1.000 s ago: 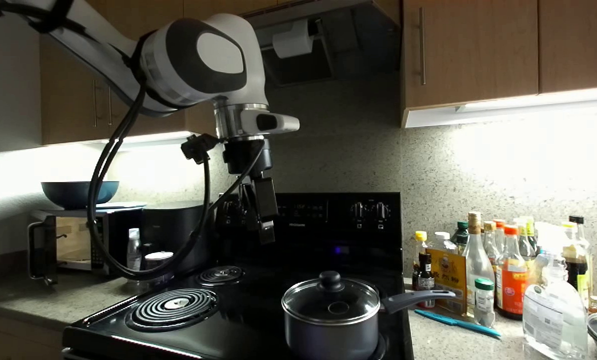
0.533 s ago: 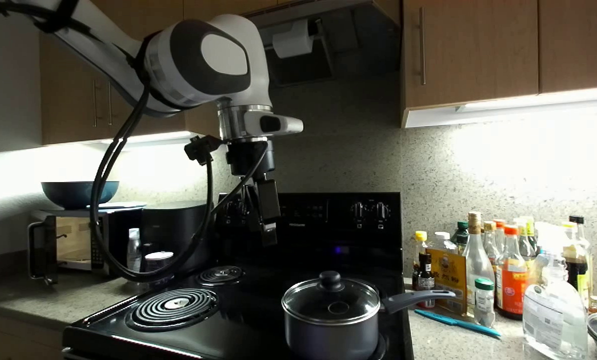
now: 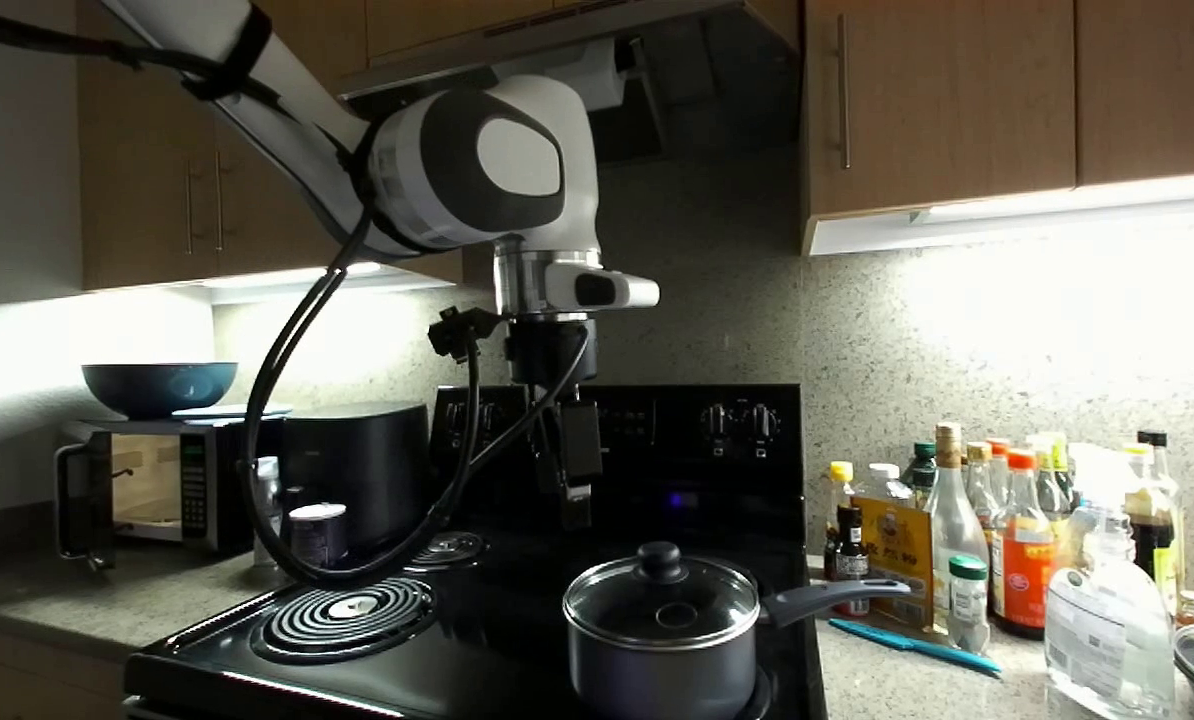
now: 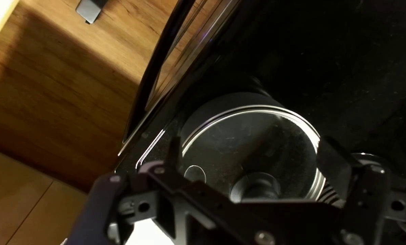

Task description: Remove the lid from the pot

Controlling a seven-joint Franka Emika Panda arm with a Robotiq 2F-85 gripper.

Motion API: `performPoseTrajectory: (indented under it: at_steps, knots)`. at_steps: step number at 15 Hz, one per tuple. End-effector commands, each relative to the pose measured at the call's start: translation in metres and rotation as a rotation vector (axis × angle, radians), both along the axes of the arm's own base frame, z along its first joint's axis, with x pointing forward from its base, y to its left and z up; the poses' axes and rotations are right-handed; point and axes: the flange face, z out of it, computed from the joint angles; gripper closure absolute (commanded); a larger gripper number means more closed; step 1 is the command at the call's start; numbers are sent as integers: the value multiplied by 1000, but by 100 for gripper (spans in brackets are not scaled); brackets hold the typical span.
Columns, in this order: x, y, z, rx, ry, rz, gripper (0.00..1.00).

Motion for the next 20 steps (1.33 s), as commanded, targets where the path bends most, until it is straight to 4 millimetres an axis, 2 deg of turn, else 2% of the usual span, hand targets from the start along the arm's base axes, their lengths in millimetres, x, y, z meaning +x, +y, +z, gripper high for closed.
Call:
performPoseTrajectory:
  at_steps: [1, 6, 16, 17, 20]
  knots:
    - [0, -1, 0, 2, 3, 0, 0]
    - [4, 1, 1, 1, -8, -4, 0]
    - [95, -36, -10, 8, -89, -225, 0]
    - [77, -30, -6, 15, -88, -177, 0]
    - [93, -38, -12, 20, -80, -200, 0]
